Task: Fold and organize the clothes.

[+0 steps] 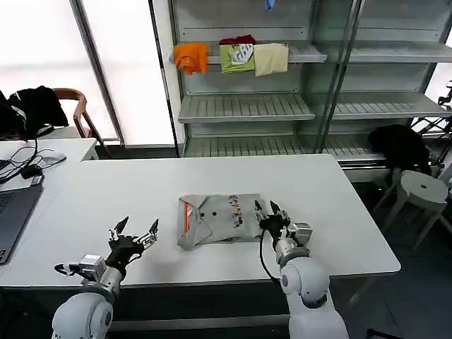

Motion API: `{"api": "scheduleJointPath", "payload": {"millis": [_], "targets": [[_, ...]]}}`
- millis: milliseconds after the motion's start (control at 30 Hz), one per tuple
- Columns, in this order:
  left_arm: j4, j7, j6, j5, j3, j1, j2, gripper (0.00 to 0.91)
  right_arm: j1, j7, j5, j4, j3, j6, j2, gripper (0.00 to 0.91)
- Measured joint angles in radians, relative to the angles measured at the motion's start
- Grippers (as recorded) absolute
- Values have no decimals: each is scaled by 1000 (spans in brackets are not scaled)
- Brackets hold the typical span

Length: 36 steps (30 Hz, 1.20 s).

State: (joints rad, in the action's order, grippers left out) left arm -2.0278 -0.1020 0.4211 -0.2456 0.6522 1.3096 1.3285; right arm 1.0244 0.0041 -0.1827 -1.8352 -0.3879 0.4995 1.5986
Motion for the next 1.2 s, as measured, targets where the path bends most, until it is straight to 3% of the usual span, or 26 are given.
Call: {"api": "scheduleJointPath", "payload": {"millis": [300, 733, 1200], "targets": [[9, 4, -14, -11, 21, 23, -7, 907, -58, -99, 153, 102, 52, 2, 10, 907], [21, 7, -17, -8, 9, 15, 6, 907, -46, -162, 251, 136, 73, 57, -19, 907], [20, 7, -31, -21, 21, 38, 2, 907, -19, -168, 186, 45, 23, 51, -37, 907]]}}
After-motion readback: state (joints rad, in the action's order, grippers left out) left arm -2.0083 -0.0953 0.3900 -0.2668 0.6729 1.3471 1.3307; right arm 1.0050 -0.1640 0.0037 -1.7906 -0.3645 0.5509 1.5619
